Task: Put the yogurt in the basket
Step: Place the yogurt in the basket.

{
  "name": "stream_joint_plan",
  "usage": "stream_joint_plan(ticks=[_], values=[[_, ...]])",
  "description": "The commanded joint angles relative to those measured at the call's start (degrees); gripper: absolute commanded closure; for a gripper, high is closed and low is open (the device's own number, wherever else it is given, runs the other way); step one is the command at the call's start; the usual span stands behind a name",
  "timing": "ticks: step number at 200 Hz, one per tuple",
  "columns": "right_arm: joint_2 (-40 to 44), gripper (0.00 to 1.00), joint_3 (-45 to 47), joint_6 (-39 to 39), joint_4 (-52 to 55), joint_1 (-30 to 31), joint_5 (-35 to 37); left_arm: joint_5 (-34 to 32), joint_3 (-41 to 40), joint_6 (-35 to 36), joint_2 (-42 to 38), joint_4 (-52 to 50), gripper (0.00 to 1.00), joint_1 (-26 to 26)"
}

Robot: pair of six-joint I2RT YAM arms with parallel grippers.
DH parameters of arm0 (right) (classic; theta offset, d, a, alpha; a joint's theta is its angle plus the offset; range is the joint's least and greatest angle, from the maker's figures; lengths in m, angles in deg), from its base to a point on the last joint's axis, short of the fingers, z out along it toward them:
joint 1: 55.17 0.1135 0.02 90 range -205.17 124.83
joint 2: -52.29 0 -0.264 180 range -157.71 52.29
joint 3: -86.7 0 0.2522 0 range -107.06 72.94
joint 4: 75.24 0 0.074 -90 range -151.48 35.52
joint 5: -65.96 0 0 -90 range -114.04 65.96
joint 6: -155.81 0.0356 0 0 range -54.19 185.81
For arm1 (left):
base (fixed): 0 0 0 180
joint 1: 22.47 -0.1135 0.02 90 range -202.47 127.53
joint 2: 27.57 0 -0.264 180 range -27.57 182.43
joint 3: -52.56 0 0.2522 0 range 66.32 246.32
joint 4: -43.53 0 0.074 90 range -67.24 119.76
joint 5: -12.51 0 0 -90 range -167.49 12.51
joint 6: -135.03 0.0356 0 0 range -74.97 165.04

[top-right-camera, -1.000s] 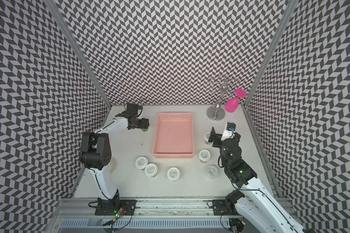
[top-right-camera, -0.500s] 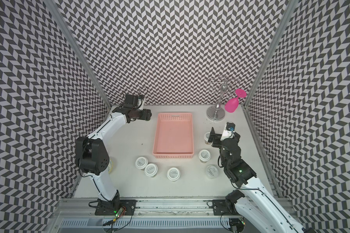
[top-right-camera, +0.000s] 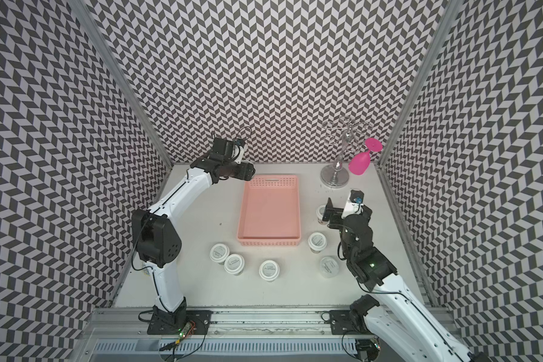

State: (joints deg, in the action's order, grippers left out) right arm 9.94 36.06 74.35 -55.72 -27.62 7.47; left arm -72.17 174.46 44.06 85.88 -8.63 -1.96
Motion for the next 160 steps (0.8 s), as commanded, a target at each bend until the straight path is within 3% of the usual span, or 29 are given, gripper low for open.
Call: stream_joint_plan(ticks=[1,160], values=[[0.6,0.01,0.5,-0.4,-2.9,-0.4,0.8,0.5,3.0,0.5,2.7,-2.2,0.17,1.1],[0.8,0.0,0.5,-0.2,-3.1,-0.6,-0.4,-0.4,7.9,0.6,15.0,-3.6,0.17,3.3]])
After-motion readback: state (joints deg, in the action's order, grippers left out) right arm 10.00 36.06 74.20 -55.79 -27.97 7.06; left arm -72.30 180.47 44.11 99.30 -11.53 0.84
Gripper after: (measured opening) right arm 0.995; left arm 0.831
